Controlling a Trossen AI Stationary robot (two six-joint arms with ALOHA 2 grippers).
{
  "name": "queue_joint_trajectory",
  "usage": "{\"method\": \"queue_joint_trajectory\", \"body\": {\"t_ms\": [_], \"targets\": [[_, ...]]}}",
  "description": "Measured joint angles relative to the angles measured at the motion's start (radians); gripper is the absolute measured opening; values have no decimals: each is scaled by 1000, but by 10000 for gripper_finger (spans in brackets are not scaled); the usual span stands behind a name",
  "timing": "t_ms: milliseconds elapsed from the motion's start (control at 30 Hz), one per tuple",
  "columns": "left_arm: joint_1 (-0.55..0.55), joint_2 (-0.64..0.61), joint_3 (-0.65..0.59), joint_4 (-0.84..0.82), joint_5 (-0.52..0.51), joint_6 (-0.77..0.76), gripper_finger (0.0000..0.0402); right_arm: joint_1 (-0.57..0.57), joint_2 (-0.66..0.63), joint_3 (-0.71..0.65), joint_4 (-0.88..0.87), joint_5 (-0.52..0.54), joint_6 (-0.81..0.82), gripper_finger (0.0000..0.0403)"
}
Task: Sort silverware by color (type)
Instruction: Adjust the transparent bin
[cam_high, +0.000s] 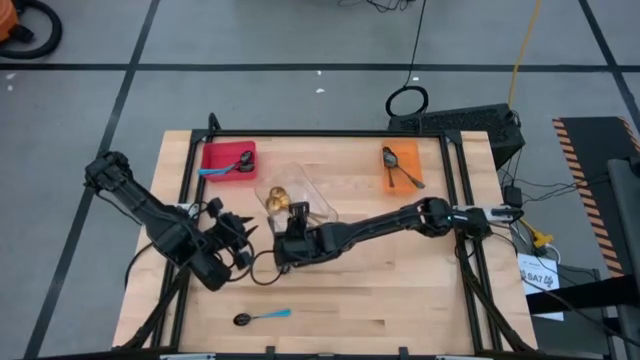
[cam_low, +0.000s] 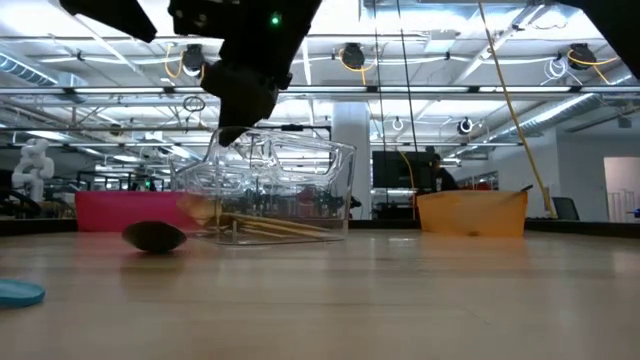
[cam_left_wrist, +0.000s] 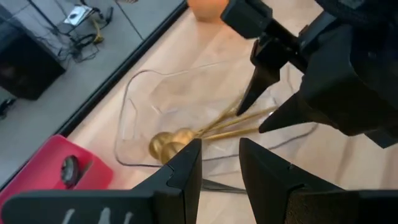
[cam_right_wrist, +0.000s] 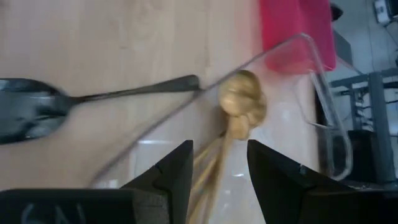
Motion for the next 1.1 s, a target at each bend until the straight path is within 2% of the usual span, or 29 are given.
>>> {"method": "queue_joint_trajectory", "body": {"t_ms": [167, 400, 600, 800, 933, 1100], "targets": [[18, 0, 1, 4, 8, -31, 115, -11, -32, 0, -27, 5, -2, 146], [9, 0, 62, -12, 100, -34, 115, -15, -114, 0, -111, 5, -45, 146], [3, 0, 86, -74, 295, -31, 115, -31, -173, 0, -318, -1, -21, 146], [1, 0, 85, -145, 285, -29, 115, -53, -221, -9, -562, -1, 66, 146], [3, 0, 85, -169, 238, -1, 115, -59, -316, -147, -566, -2, 84, 146], [34, 0, 59, -163, 238, 61, 115, -78, -559, -512, -340, -51, 50, 143]]}}
